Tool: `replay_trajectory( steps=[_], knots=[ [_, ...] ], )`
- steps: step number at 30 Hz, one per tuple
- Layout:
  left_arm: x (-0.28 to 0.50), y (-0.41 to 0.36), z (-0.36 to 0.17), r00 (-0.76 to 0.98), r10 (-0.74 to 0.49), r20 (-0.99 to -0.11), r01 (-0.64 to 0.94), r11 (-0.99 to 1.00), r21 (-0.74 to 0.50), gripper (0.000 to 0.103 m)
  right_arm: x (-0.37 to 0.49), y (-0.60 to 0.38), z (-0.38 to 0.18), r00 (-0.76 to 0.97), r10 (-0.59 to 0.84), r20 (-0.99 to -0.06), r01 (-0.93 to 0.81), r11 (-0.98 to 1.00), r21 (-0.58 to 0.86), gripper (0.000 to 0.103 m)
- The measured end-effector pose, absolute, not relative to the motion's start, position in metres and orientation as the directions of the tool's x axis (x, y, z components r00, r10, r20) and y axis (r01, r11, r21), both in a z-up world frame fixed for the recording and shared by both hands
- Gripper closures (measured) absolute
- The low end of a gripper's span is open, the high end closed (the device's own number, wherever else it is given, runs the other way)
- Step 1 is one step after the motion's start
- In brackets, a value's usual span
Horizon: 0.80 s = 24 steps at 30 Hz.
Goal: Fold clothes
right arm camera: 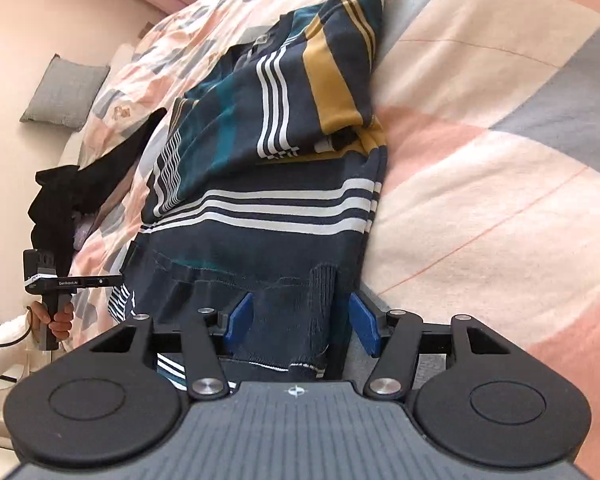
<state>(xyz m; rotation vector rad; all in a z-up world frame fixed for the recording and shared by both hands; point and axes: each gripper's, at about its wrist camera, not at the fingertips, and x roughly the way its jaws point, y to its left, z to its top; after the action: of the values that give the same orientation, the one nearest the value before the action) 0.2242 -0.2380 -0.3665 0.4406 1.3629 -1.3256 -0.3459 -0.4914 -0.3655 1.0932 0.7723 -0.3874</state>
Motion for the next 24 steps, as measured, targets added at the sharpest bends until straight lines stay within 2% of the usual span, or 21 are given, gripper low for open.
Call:
replay_trajectory(
  steps=[1, 2, 3, 5, 9, 11, 13, 14, 15, 19, 21, 23, 24],
  knots=[
    [0.220, -0.242, -0.368, -0.291, -0.409, -0.865, 0.857, 0.290, -0.426, 0.068, -0.341, -0.488, -0.366, 0.663, 0.095, -0.742, 0.639, 0.445, 0.628, 0.047],
    [0.213, -0.246, -0.368, -0.274, -0.402, -0.874, 0.875, 0.272, -0.399, 0.070, -0.336, -0.485, -0.363, 0.631, 0.092, -0.770, 0.642, 0.496, 0.585, 0.061],
    [0.206, -0.249, -0.365, -0.251, -0.402, -0.881, 0.898, 0.244, -0.367, 0.077, -0.331, -0.482, -0.360, 0.598, 0.087, -0.797, 0.641, 0.545, 0.540, 0.085],
    [0.192, -0.252, -0.359, -0.205, -0.411, -0.888, 0.938, 0.177, -0.299, 0.092, -0.330, -0.478, -0.347, 0.603, 0.036, -0.797, 0.630, 0.592, 0.503, 0.091],
    [0.187, -0.244, -0.340, -0.157, -0.492, -0.856, 0.952, 0.157, -0.264, 0.092, -0.329, -0.469, -0.317, 0.632, -0.072, -0.772, 0.611, 0.659, 0.438, 0.092],
    [0.191, -0.237, -0.330, -0.158, -0.536, -0.829, 0.941, 0.173, -0.291, 0.092, -0.326, -0.461, -0.308, 0.633, -0.130, -0.763, 0.612, 0.688, 0.390, 0.092],
    [0.195, -0.233, -0.326, -0.153, -0.557, -0.816, 0.937, 0.181, -0.299, 0.091, -0.323, -0.459, -0.310, 0.594, -0.142, -0.792, 0.648, 0.668, 0.366, 0.090],
    [0.195, -0.232, -0.328, -0.148, -0.547, -0.824, 0.939, 0.184, -0.291, 0.090, -0.321, -0.458, -0.312, 0.574, -0.147, -0.806, 0.665, 0.658, 0.354, 0.083],
    [0.193, -0.233, -0.334, -0.142, -0.523, -0.841, 0.944, 0.184, -0.275, 0.089, -0.319, -0.458, -0.318, 0.545, -0.153, -0.825, 0.703, 0.620, 0.349, 0.070],
    [0.193, -0.232, -0.348, -0.165, -0.470, -0.867, 0.942, 0.185, -0.280, 0.088, -0.318, -0.449, -0.323, 0.532, -0.157, -0.832, 0.731, 0.582, 0.357, 0.068],
    [0.195, -0.229, -0.346, -0.170, -0.482, -0.859, 0.940, 0.182, -0.288, 0.087, -0.323, -0.443, -0.321, 0.539, -0.158, -0.827, 0.727, 0.584, 0.362, 0.071],
    [0.198, -0.227, -0.345, -0.179, -0.492, -0.852, 0.931, 0.195, -0.308, 0.091, -0.316, -0.436, -0.322, 0.519, -0.172, -0.837, 0.724, 0.610, 0.324, 0.090],
    [0.198, -0.227, -0.344, -0.180, -0.491, -0.852, 0.934, 0.186, -0.305, 0.096, -0.316, -0.435, -0.320, 0.530, -0.177, -0.829, 0.723, 0.606, 0.333, 0.093]
  ],
)
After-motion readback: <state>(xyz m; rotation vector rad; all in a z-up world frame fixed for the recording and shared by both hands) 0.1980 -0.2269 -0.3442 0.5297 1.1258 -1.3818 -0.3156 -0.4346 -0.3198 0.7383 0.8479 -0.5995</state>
